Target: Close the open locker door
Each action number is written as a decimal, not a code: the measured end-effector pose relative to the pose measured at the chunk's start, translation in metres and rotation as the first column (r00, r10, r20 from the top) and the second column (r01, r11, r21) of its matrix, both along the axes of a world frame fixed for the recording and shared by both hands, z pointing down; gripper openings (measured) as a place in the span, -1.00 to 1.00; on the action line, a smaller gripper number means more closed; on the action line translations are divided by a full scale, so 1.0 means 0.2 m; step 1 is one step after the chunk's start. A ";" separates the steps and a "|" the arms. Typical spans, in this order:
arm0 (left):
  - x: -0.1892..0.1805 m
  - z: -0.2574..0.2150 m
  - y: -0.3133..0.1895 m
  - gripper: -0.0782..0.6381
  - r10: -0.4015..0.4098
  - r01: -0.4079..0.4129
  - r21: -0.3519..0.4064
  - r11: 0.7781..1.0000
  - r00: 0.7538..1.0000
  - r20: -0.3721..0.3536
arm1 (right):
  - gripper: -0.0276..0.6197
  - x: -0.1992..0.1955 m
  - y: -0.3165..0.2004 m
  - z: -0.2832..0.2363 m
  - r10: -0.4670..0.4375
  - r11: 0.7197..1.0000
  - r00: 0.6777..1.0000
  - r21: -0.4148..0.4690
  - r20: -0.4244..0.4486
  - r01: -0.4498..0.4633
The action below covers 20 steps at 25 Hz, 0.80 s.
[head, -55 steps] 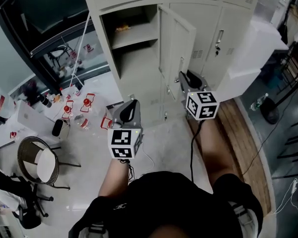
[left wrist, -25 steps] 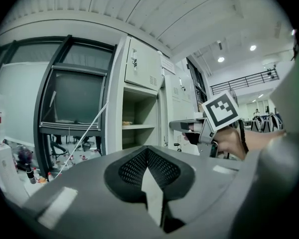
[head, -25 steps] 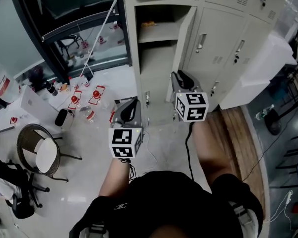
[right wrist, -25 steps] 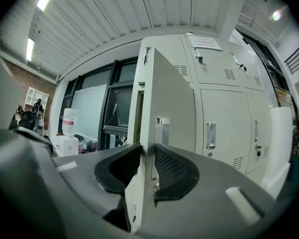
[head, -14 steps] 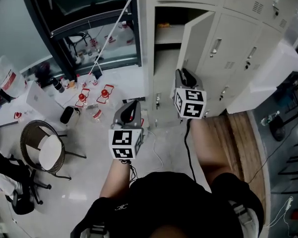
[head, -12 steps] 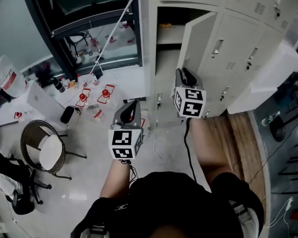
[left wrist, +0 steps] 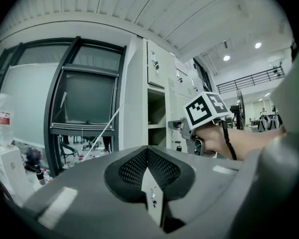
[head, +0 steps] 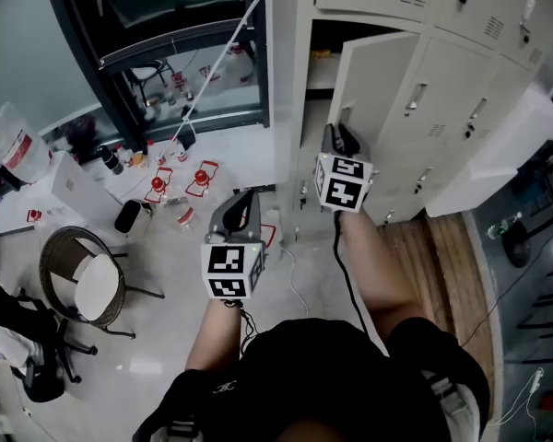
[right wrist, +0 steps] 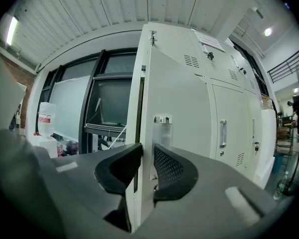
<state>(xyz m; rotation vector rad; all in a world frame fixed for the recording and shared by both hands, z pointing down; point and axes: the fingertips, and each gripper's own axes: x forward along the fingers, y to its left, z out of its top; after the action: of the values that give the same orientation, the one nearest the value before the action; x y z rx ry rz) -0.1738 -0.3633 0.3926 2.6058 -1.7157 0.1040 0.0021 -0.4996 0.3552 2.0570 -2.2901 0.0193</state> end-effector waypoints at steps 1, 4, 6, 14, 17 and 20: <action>-0.01 0.00 -0.01 -0.78 0.000 0.000 -0.001 1.000 1.000 0.001 | -0.63 -0.01 -0.01 0.00 0.010 1.000 1.000 -0.002 0.003 -0.010; -0.06 -0.02 -0.04 -0.78 0.000 0.000 -0.004 1.000 1.000 0.006 | -0.63 -0.04 -0.07 -0.01 0.028 1.000 1.000 -0.014 0.011 -0.028; -0.09 -0.03 -0.06 -0.78 -0.002 0.002 -0.007 1.000 1.000 0.009 | -0.64 -0.07 -0.11 -0.01 0.033 0.999 0.999 -0.024 0.011 -0.033; -0.19 -0.01 -0.12 -0.78 -0.022 0.022 -0.015 1.000 1.000 0.015 | -0.64 -0.16 -0.28 -0.01 0.053 0.999 0.998 -0.011 -0.037 -0.053; -0.22 0.00 -0.13 -0.78 -0.036 0.037 -0.026 0.999 0.999 0.023 | -0.64 -0.19 -0.36 -0.01 0.058 0.998 0.997 -0.019 -0.052 -0.059; -0.28 0.00 -0.13 -0.78 -0.062 0.063 -0.034 0.997 0.998 0.027 | -0.64 -0.21 -0.43 -0.01 0.057 0.998 0.998 -0.037 -0.032 -0.058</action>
<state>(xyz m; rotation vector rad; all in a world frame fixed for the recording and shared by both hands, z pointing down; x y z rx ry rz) -0.2291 -0.3898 0.3920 2.5353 -1.7854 0.1657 -0.0392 -0.5859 0.3526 2.0889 -2.1957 0.0333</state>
